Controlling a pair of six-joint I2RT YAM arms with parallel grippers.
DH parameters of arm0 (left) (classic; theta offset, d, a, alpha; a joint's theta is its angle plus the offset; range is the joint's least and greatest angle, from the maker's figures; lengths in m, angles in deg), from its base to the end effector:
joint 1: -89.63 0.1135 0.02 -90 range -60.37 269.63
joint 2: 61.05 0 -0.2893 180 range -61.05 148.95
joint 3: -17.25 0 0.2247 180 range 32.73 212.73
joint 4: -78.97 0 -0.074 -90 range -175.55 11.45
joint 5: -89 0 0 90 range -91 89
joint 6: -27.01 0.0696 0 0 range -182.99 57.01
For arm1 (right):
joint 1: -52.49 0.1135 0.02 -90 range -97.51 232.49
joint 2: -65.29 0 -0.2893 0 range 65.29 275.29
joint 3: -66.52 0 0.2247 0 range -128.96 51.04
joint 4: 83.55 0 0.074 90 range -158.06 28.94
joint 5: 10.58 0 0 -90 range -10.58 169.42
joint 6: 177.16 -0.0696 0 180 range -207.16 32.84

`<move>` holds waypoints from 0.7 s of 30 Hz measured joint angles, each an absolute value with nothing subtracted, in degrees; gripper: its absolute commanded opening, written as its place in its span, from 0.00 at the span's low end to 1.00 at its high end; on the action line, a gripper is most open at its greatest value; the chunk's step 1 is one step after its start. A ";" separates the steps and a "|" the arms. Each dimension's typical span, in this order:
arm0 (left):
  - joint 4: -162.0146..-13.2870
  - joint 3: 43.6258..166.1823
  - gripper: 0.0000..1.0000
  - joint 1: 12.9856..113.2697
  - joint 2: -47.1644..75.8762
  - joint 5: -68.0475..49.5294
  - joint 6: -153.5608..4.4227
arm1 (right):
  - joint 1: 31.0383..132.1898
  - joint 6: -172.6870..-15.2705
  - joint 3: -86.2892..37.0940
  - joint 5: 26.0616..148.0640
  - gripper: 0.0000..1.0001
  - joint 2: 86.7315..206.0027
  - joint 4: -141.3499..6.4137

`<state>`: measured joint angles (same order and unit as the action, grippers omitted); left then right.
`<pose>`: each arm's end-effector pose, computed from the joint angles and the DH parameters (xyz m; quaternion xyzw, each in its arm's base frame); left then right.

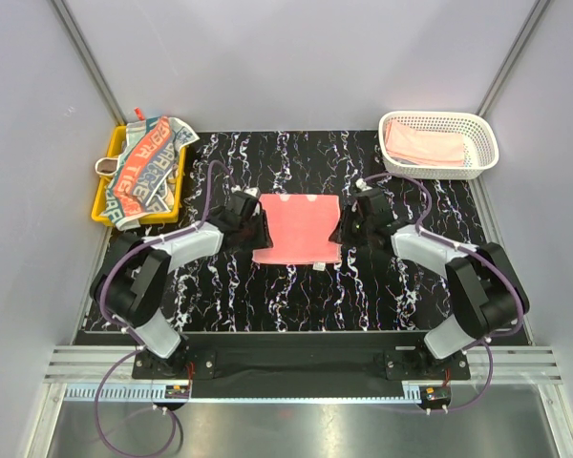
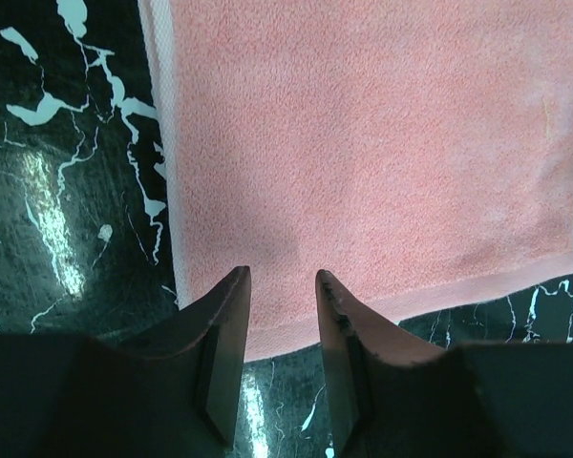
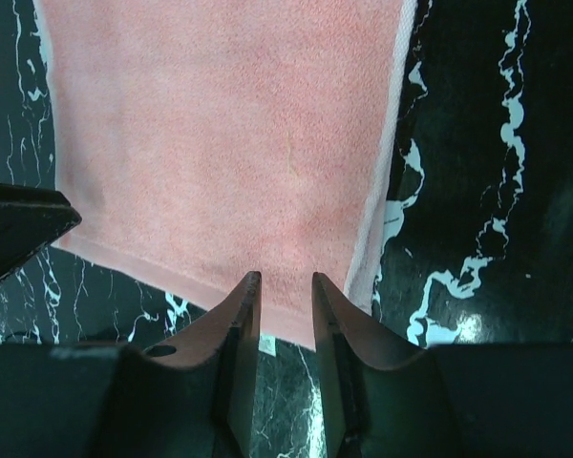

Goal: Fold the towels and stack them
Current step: Fold the towel

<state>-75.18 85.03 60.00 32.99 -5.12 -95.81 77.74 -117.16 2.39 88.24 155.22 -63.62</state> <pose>0.2844 -0.1675 0.1895 -0.0146 0.9452 -0.1973 0.2598 0.2863 0.1468 0.2028 0.0093 0.9240 0.2373 0.2998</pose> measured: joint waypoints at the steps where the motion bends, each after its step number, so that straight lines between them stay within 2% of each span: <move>1: -75.20 84.79 0.38 59.96 32.84 -5.12 -95.81 | 77.85 -117.21 2.94 88.07 0.34 154.34 -63.59; 10: -74.02 85.92 0.43 60.31 31.79 -3.52 -96.03 | 78.25 -117.29 3.31 84.55 0.35 153.12 -60.36; 14: -72.18 92.83 0.43 62.67 33.25 -2.52 -95.94 | 77.90 -115.98 -6.15 81.51 0.35 159.02 -57.10; 21: -73.58 109.07 0.42 68.98 44.60 -4.68 -93.56 | 73.96 -114.23 -25.82 80.07 0.35 172.99 -53.50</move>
<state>-73.58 109.07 68.98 44.60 -4.68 -93.56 73.96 -114.23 -25.82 80.07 172.99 -53.50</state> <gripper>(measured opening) 0.424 0.348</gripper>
